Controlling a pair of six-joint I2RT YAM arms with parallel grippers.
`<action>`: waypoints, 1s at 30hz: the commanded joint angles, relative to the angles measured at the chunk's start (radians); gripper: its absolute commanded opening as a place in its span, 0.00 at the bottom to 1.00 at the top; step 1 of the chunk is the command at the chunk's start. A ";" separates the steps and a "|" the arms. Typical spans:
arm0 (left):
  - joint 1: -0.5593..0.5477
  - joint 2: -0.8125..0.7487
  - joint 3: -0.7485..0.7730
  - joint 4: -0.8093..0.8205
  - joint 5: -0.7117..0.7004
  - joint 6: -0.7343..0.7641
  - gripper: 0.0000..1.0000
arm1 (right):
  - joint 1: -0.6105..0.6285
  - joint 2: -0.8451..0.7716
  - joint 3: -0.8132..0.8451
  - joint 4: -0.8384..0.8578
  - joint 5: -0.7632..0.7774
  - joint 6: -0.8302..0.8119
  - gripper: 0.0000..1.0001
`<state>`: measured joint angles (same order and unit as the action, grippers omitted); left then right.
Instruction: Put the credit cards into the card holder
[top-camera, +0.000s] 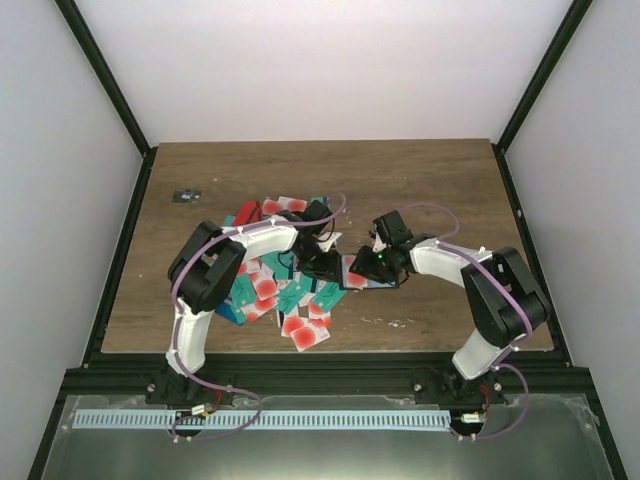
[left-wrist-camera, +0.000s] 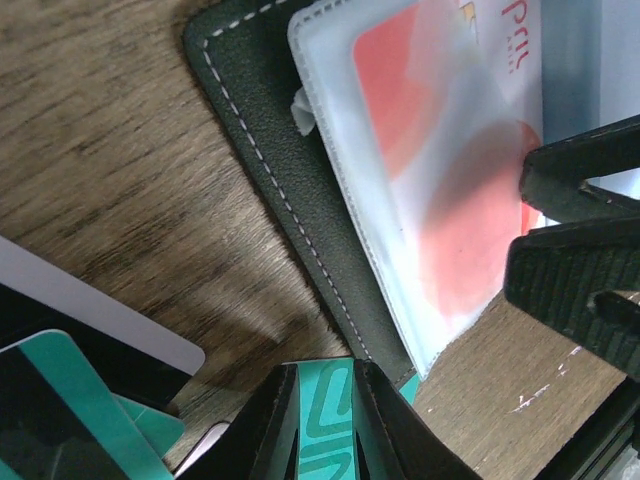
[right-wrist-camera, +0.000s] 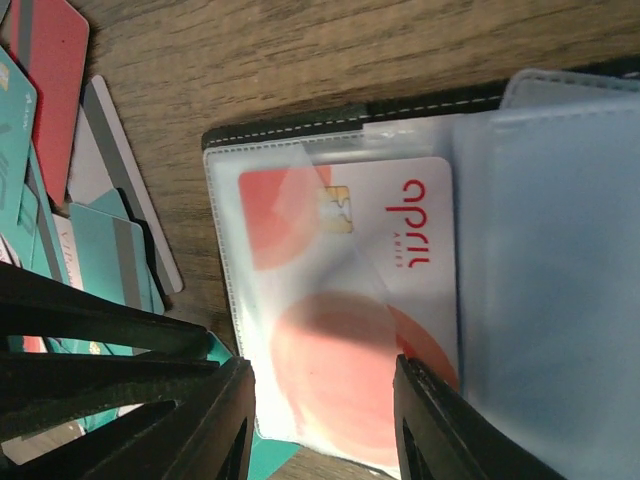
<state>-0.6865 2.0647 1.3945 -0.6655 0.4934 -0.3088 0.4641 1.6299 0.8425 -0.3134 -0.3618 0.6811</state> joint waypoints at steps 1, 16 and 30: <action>-0.007 0.038 -0.015 0.014 0.005 0.014 0.18 | -0.005 0.021 0.025 0.037 -0.038 -0.005 0.41; -0.009 0.050 -0.023 0.015 -0.025 0.027 0.15 | -0.005 0.007 0.117 -0.116 0.104 -0.108 0.41; -0.009 0.062 -0.010 0.012 -0.023 0.022 0.15 | -0.005 0.059 0.030 -0.056 0.063 -0.110 0.41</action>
<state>-0.6872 2.0731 1.3926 -0.6472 0.5030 -0.3016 0.4629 1.6707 0.8997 -0.3836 -0.2825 0.5747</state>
